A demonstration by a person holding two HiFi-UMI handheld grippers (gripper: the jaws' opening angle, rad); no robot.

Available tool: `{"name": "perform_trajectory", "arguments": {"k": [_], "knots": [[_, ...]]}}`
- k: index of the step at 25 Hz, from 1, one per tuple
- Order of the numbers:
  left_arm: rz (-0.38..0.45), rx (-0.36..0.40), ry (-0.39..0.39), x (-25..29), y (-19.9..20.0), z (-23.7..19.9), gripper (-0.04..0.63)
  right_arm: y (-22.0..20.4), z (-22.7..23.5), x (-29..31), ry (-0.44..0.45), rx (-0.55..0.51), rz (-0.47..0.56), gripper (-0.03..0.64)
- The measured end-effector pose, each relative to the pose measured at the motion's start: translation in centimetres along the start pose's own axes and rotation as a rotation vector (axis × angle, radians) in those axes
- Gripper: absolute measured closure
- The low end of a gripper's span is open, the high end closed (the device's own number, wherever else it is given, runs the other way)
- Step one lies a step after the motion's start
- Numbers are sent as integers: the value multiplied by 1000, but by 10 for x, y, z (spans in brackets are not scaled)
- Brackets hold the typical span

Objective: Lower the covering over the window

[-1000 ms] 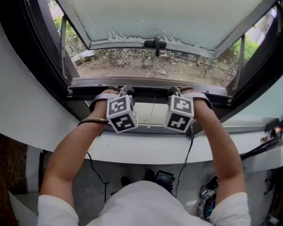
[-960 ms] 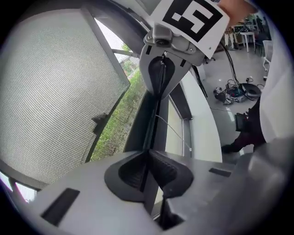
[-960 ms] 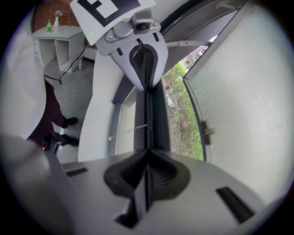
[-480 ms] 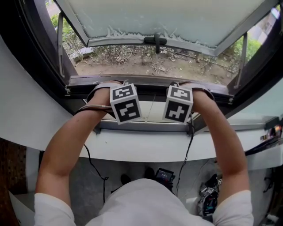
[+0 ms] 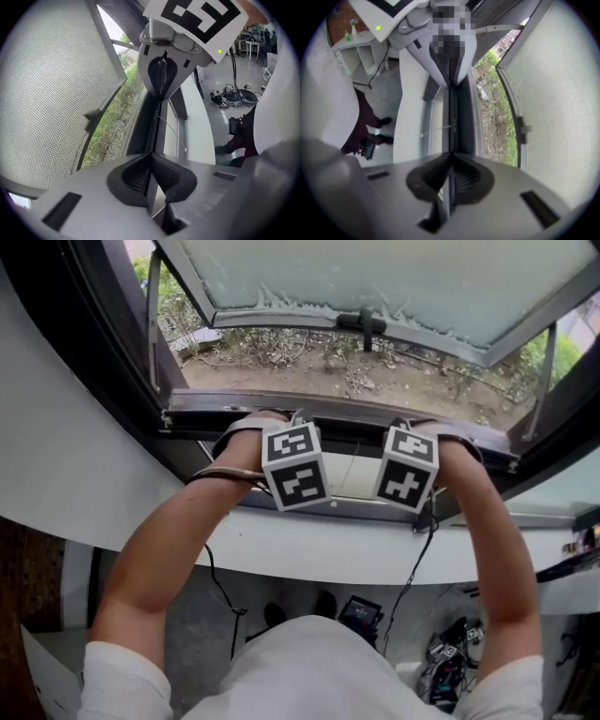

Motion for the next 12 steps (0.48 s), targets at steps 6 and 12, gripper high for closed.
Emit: {"name": "perform_trajectory", "arguments": {"k": [6,12], "knots": [[0,13,23,0,-4,2,552,5,-3,4,-39,-79,-95,581],[61,10,97,0,-5,2,552,5,-4,5,-134,-78,-109,581]]}}
Point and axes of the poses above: the fingertips, and each gripper's own axes: x forward along the fingers, z to its right, y out of its top, the point moved 2 cm from there along -x, backward along the fingers, and after that the axes turned 6 degrees about -x, right-handed, at the moved point
